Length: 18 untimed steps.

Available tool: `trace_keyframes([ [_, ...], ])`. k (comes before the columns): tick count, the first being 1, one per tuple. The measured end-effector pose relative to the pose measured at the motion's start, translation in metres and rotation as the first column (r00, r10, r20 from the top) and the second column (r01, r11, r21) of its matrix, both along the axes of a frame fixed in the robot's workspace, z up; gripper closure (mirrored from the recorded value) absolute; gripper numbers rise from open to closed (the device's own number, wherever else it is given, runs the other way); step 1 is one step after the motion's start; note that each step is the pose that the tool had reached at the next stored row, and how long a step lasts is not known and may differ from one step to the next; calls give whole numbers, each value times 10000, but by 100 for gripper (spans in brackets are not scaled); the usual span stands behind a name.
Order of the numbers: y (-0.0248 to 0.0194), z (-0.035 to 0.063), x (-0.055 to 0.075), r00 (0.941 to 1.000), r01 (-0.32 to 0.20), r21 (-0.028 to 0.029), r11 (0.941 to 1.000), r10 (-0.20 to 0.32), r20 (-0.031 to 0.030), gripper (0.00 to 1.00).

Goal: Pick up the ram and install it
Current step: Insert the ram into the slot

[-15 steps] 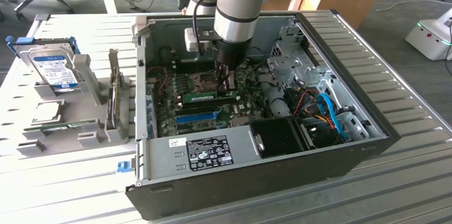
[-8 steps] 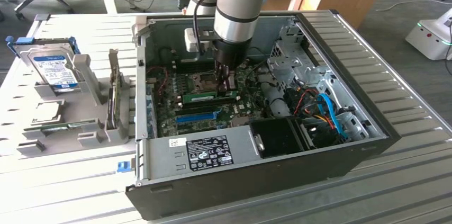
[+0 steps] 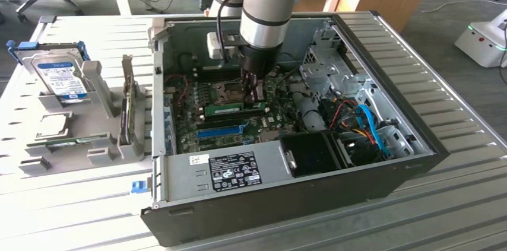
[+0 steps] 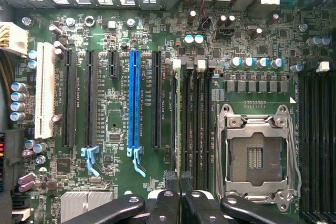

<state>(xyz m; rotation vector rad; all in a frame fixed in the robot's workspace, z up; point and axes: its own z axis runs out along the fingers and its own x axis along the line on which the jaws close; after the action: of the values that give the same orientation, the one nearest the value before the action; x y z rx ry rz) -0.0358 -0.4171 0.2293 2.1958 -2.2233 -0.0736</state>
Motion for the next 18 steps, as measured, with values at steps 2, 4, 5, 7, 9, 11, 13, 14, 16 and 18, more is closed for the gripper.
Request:
trace_keyframes([
  [2, 0, -5, 0, 10000, 0, -2, 10000, 0, -1, 88],
  [4, 0, -8, 0, 10000, 0, 1, 10000, 0, 1, 88],
  [5, 0, -9, 0, 10000, 0, 1, 10000, 0, 0, 88],
  [7, 0, -9, 0, 10000, 0, 1, 10000, 0, 0, 88],
  [9, -2, -10, 1, 10000, 0, 2, 10000, 0, 1, 88],
  [11, -3, -9, 1, 10000, 1, 1, 10000, -1, 0, 88],
  [13, -3, -9, 1, 10000, 10, 1, 10000, -10, 1, 88],
  [14, -3, -9, 1, 10000, 16, 0, 10000, -16, 0, 88],
  [16, -2, -9, 1, 10000, 25, 1, 10000, -25, 0, 88],
  [18, -3, -9, 1, 10000, 31, 1, 10000, -31, 0, 88],
])
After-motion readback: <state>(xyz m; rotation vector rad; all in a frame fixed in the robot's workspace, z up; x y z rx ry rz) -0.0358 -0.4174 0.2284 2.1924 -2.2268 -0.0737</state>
